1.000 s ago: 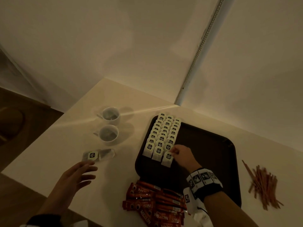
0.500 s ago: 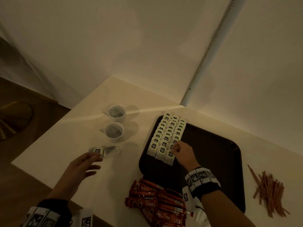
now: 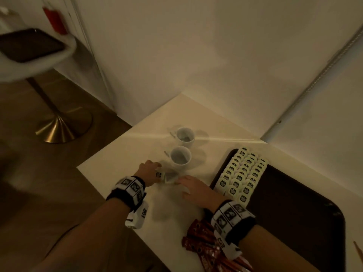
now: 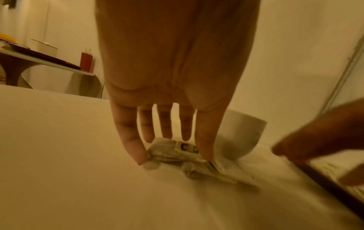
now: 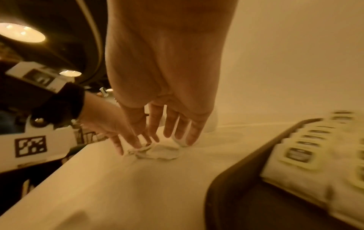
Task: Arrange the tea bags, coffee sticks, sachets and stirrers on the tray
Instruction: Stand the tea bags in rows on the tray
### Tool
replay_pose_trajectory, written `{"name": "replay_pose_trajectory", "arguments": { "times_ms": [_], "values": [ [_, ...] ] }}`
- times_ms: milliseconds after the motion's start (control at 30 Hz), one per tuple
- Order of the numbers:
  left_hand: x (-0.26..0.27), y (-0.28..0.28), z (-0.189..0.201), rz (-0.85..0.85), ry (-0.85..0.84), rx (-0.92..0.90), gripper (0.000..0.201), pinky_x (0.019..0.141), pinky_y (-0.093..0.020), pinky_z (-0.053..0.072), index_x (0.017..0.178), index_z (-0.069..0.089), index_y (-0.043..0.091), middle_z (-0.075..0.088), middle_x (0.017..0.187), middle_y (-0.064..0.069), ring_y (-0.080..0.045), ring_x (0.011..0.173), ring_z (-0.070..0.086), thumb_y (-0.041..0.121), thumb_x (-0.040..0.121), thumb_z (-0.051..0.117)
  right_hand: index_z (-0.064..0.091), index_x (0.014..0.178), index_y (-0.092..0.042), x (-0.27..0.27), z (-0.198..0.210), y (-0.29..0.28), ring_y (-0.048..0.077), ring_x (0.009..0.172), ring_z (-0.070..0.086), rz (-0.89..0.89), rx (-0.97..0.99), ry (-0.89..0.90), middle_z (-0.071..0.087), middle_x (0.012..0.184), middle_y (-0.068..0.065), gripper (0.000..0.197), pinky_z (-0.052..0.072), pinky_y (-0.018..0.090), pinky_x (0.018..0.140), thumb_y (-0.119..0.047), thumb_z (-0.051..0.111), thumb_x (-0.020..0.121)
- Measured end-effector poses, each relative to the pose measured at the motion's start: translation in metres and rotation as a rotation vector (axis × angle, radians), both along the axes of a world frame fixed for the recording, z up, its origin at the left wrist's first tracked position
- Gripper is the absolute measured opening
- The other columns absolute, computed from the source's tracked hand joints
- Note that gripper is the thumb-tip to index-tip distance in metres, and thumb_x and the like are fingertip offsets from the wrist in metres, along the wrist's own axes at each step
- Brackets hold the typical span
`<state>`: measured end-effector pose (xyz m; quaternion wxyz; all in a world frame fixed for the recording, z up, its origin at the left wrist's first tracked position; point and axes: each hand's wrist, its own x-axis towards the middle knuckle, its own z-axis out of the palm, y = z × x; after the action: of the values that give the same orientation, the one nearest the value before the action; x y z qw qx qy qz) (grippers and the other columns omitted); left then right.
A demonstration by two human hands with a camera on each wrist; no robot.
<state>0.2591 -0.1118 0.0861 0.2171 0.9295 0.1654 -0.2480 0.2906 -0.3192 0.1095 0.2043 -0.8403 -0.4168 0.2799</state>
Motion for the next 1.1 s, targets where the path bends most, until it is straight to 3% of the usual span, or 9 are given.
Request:
{"name": "replay_pose_trajectory", "arguments": {
  "times_ms": [67, 233, 400, 567, 700, 767, 867, 967, 1100],
  "values": [
    [0.003, -0.002, 0.001, -0.059, 0.004, 0.043, 0.053, 0.102, -0.038, 0.033, 0.137, 0.040, 0.020, 0.037, 0.133, -0.013, -0.035, 0.121, 0.038, 0.030, 0.090, 0.062, 0.046, 0.134, -0.003, 0.000, -0.013, 0.021, 0.029, 0.136, 0.030, 0.102, -0.031, -0.071, 0.037, 0.144, 0.016, 0.048, 0.025, 0.040, 0.113, -0.008, 0.053, 0.087],
    [0.000, -0.005, -0.005, -0.023, -0.013, -0.017, 0.043, 0.096, -0.039, 0.042, 0.121, 0.046, 0.014, 0.047, 0.127, -0.011, -0.030, 0.115, 0.046, 0.021, 0.085, 0.068, 0.029, 0.146, -0.018, -0.005, -0.027, 0.036, 0.026, 0.143, 0.012, 0.064, -0.293, -0.161, 0.015, 0.155, 0.007, 0.049, 0.025, 0.044, 0.113, -0.021, 0.038, 0.098],
    [-0.001, -0.008, -0.004, -0.049, 0.035, 0.093, 0.032, 0.095, -0.038, 0.041, 0.117, 0.055, 0.016, 0.057, 0.122, -0.006, -0.027, 0.111, 0.054, 0.030, 0.089, 0.063, 0.032, 0.143, -0.011, -0.007, -0.031, 0.033, 0.032, 0.130, 0.033, 0.066, -0.281, -0.256, 0.028, 0.147, 0.010, 0.047, 0.036, 0.045, 0.103, -0.016, 0.040, 0.097],
    [-0.003, -0.009, 0.000, -0.037, 0.039, 0.100, 0.033, 0.093, -0.036, 0.041, 0.110, 0.059, 0.012, 0.060, 0.114, -0.006, -0.026, 0.106, 0.056, 0.034, 0.086, 0.066, 0.052, 0.119, -0.006, -0.002, -0.037, 0.022, 0.030, 0.113, 0.049, -0.010, -0.196, -0.242, 0.049, 0.125, 0.012, 0.030, 0.042, 0.037, 0.095, -0.011, 0.051, 0.090],
    [-0.011, -0.007, 0.015, 0.095, -0.021, -0.200, 0.019, 0.071, -0.030, 0.044, 0.092, 0.054, 0.007, 0.057, 0.096, -0.012, -0.023, 0.083, 0.053, 0.024, 0.089, 0.063, 0.064, 0.095, -0.013, 0.009, -0.015, 0.003, 0.020, 0.095, 0.060, -0.374, 0.210, 0.039, 0.064, 0.107, 0.009, 0.016, 0.050, 0.037, 0.089, -0.002, 0.057, 0.085],
    [-0.016, -0.015, 0.033, 0.273, -0.043, -0.557, 0.015, 0.068, -0.029, 0.053, 0.104, 0.055, 0.006, 0.064, 0.099, -0.014, -0.021, 0.077, 0.061, 0.013, 0.091, 0.058, 0.057, 0.082, -0.022, 0.015, 0.011, -0.009, 0.019, 0.083, 0.061, -0.501, 0.357, 0.201, 0.065, 0.097, 0.006, 0.024, 0.056, 0.040, 0.075, 0.001, 0.058, 0.084],
    [-0.022, -0.036, 0.065, 0.451, -0.145, -0.989, 0.029, 0.073, -0.029, 0.057, 0.122, 0.045, 0.009, 0.065, 0.096, -0.015, -0.024, 0.079, 0.066, 0.002, 0.094, 0.046, 0.047, 0.091, -0.024, 0.025, 0.062, -0.027, 0.017, 0.077, 0.064, -0.518, 0.481, 0.375, 0.065, 0.088, 0.004, 0.029, 0.055, 0.029, 0.065, 0.001, 0.061, 0.086],
    [-0.020, -0.062, 0.090, 0.561, -0.226, -1.363, 0.035, 0.068, -0.031, 0.057, 0.121, 0.047, 0.020, 0.062, 0.083, -0.012, -0.025, 0.071, 0.065, -0.002, 0.094, 0.045, 0.049, 0.094, -0.015, 0.032, 0.112, -0.048, 0.011, 0.071, 0.065, -0.491, 0.537, 0.372, 0.067, 0.086, 0.011, 0.023, 0.054, 0.022, 0.062, 0.002, 0.062, 0.085],
    [-0.006, -0.097, 0.118, 0.658, -0.300, -1.634, 0.013, 0.060, -0.027, 0.054, 0.097, 0.066, 0.012, 0.061, 0.076, -0.007, -0.019, 0.062, 0.060, 0.013, 0.092, 0.054, 0.061, 0.097, -0.016, 0.036, 0.164, -0.074, 0.012, 0.075, 0.065, -0.388, 0.524, 0.223, 0.057, 0.100, 0.014, 0.019, 0.054, 0.020, 0.065, 0.000, 0.059, 0.088]
  ]
}}
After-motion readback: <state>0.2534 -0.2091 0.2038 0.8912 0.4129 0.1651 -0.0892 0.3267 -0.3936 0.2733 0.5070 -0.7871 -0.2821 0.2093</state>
